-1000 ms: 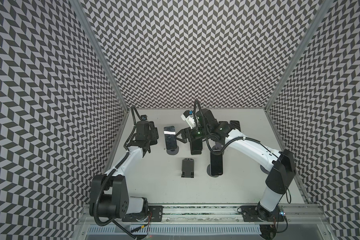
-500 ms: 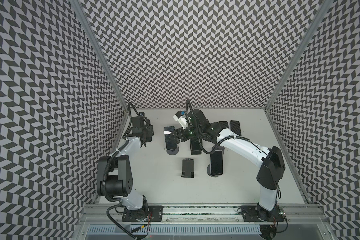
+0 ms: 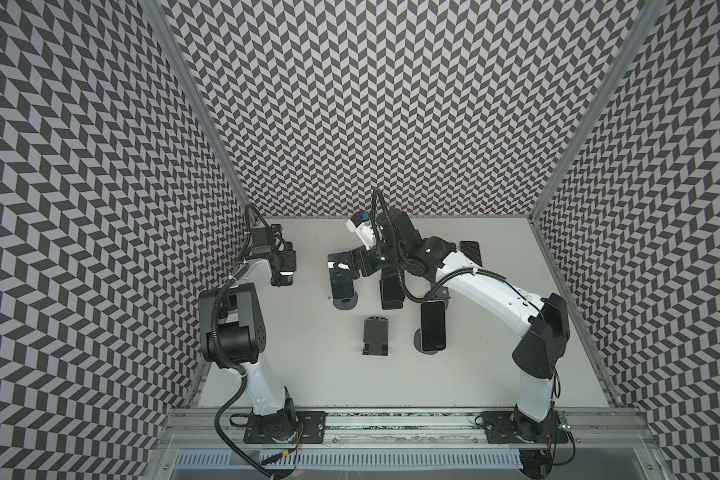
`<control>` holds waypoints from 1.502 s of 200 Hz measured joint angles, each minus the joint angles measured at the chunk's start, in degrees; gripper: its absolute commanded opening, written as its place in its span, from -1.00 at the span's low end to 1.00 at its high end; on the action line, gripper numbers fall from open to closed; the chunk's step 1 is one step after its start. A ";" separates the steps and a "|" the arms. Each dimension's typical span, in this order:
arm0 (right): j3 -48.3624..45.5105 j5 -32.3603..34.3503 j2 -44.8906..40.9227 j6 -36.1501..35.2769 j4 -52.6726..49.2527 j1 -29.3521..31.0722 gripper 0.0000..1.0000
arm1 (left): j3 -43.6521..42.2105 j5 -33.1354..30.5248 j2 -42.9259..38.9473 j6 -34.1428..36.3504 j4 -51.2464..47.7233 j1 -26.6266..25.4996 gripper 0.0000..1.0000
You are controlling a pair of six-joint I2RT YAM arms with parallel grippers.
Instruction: Remove the phone from the phone stand
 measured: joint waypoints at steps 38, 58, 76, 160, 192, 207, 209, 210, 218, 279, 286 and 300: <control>0.00 -0.02 0.00 -0.15 -1.07 0.00 0.54 | 4.15 0.83 3.10 1.92 -2.03 1.09 0.35; 0.00 0.02 0.00 -0.24 -1.75 0.04 0.54 | 6.58 1.40 5.11 2.95 -3.65 1.22 0.35; 0.00 0.13 0.00 -0.48 -2.36 0.13 0.54 | 9.51 2.19 7.67 3.72 -5.29 1.33 0.35; 0.59 0.04 1.97 -0.48 -3.21 1.16 0.53 | 26.05 3.26 19.26 6.60 -12.74 2.21 0.35; 2.01 0.66 3.63 -0.35 -4.26 1.51 0.54 | 27.04 3.19 20.48 6.88 -13.44 2.45 0.35; 3.23 1.33 4.52 -0.11 -4.63 1.81 0.54 | 27.21 3.23 21.03 6.99 -13.55 2.47 0.35; 3.48 1.40 4.68 -0.07 -4.66 1.86 0.54 | 27.26 3.21 21.16 7.02 -13.55 2.51 0.35; 3.54 1.42 4.74 -0.04 -4.68 1.86 0.54 | 27.28 3.21 21.22 7.04 -13.55 2.51 0.35; 4.55 1.64 5.44 0.17 -4.76 1.95 0.54 | 27.61 3.23 21.81 7.10 -13.77 2.56 0.35; 13.42 2.54 11.63 1.14 -5.62 2.14 0.53 | 33.44 3.65 26.01 7.21 -16.76 2.60 0.35; 13.60 2.54 11.82 1.20 -5.64 2.14 0.53 | 34.38 3.69 26.58 7.21 -17.03 2.62 0.35; 13.81 2.49 12.17 1.51 -5.64 2.14 0.52 | 36.68 3.82 28.00 7.21 -17.79 2.71 0.35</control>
